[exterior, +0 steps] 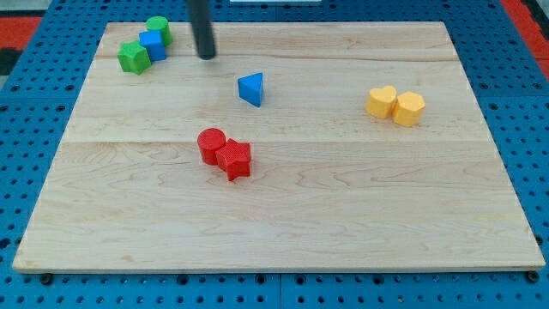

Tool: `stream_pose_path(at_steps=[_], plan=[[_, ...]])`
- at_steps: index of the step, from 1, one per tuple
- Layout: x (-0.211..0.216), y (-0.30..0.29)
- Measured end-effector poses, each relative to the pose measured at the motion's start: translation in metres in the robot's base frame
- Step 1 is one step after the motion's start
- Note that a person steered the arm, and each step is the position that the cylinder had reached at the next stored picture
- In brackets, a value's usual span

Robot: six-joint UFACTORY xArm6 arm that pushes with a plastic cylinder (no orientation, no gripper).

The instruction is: Place the blue triangle right to the green star

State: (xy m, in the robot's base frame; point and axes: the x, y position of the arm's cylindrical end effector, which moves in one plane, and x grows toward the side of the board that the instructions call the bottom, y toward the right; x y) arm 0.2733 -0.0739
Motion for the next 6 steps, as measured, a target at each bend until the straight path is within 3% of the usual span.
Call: stream_pose_path(at_steps=[2,4,6], plan=[[0.085,0.104],[0.046,-0.023],[0.100,-0.032]])
